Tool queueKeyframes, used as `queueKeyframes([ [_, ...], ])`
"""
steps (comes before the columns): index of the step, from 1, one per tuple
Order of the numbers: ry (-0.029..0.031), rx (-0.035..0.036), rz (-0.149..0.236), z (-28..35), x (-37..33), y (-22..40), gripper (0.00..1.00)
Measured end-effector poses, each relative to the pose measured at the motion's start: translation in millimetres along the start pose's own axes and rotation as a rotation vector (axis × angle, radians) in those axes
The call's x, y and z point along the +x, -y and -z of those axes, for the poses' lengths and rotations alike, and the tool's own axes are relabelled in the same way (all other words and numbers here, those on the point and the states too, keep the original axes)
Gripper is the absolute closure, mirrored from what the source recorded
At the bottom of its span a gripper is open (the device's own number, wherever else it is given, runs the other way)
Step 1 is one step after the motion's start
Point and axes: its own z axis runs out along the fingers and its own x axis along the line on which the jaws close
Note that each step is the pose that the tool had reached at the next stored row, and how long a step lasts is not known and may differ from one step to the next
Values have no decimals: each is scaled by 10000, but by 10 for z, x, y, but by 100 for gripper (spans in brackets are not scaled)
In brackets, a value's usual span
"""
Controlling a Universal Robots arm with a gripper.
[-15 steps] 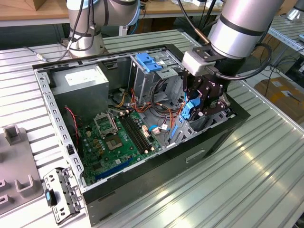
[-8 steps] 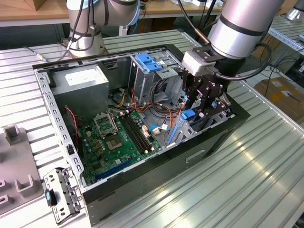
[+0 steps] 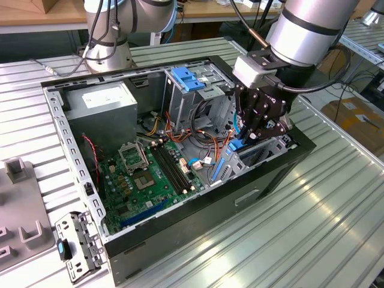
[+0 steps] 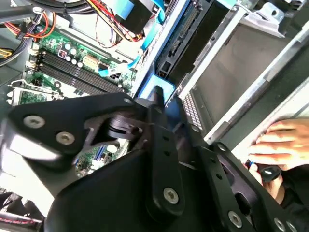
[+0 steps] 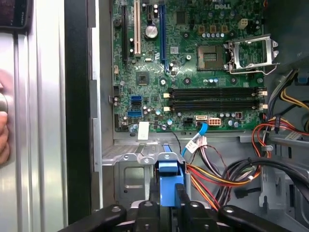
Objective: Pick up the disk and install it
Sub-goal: 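Insert the disk into the insertion slot, then insert the first disk wire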
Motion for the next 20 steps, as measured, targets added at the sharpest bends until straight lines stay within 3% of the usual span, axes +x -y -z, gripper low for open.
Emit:
queueKeyframes([
  [3,4,0,1,0,0,0,89],
  [20,2,0,1,12,0,0,89],
])
